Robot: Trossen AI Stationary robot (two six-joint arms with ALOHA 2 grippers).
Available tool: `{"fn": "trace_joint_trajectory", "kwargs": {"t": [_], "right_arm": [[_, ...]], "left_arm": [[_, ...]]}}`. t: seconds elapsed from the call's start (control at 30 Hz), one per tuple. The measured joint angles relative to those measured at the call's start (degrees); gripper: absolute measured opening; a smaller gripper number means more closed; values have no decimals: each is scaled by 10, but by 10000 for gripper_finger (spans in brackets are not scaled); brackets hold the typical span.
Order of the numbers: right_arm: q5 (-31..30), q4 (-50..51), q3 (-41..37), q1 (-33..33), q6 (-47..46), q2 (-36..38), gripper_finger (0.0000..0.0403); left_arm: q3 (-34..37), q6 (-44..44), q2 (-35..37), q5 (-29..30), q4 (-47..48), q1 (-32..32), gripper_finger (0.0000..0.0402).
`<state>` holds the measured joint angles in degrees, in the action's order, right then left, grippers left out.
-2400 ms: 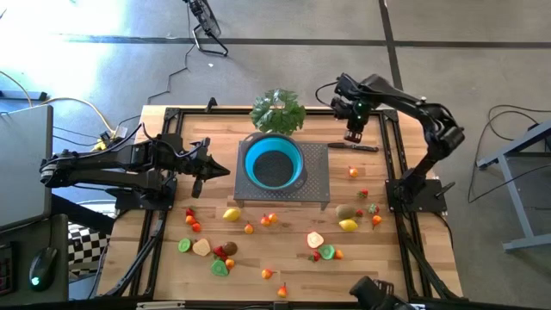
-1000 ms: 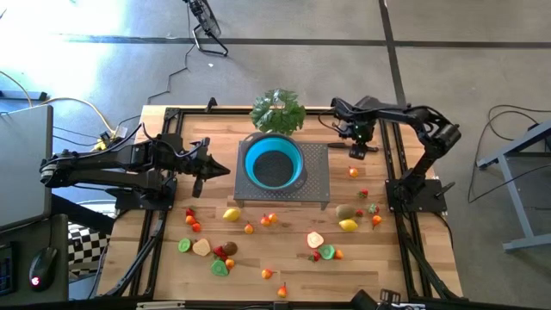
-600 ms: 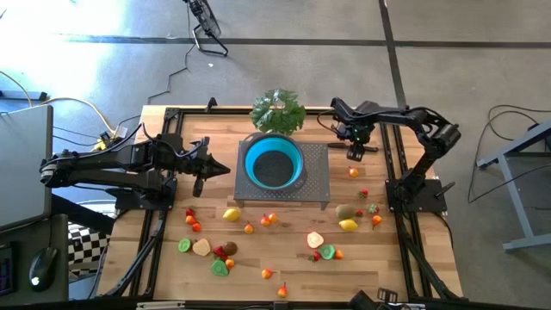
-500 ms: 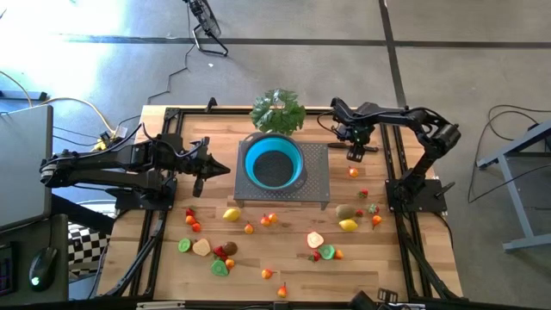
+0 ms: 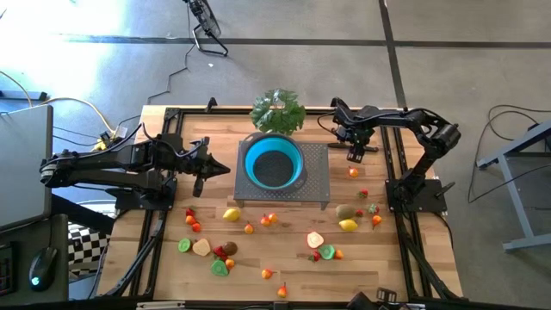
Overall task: Pick & Place Fruit
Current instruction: Put the black knife on the shelf
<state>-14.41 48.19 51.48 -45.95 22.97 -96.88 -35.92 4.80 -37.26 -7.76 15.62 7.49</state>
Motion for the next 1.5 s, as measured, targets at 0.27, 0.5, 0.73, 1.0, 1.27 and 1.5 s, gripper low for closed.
{"fn": "trace_joint_trajectory", "kwargs": {"t": [0.27, 0.5, 0.73, 1.0, 1.27, 1.5], "right_arm": [[15, -10, 0, 0, 4, 0, 199], [15, -9, 0, 0, -1, 0, 144], [46, -4, 0, 0, -24, 0, 68], [74, 10, 1, 0, -70, 1, 53], [55, 41, 0, -1, -96, 26, 42], [56, 59, 4, -1, -121, 93, 42]], "left_arm": [[0, 0, -2, 0, 0, 0, 0], [0, 0, -2, -1, 0, 0, 0], [0, 0, -2, -2, 0, 0, 0], [0, 0, -2, -2, 0, 0, 0], [0, 0, -2, -2, 14, 0, 0], [0, 0, -2, -2, 15, 0, 0]]}}
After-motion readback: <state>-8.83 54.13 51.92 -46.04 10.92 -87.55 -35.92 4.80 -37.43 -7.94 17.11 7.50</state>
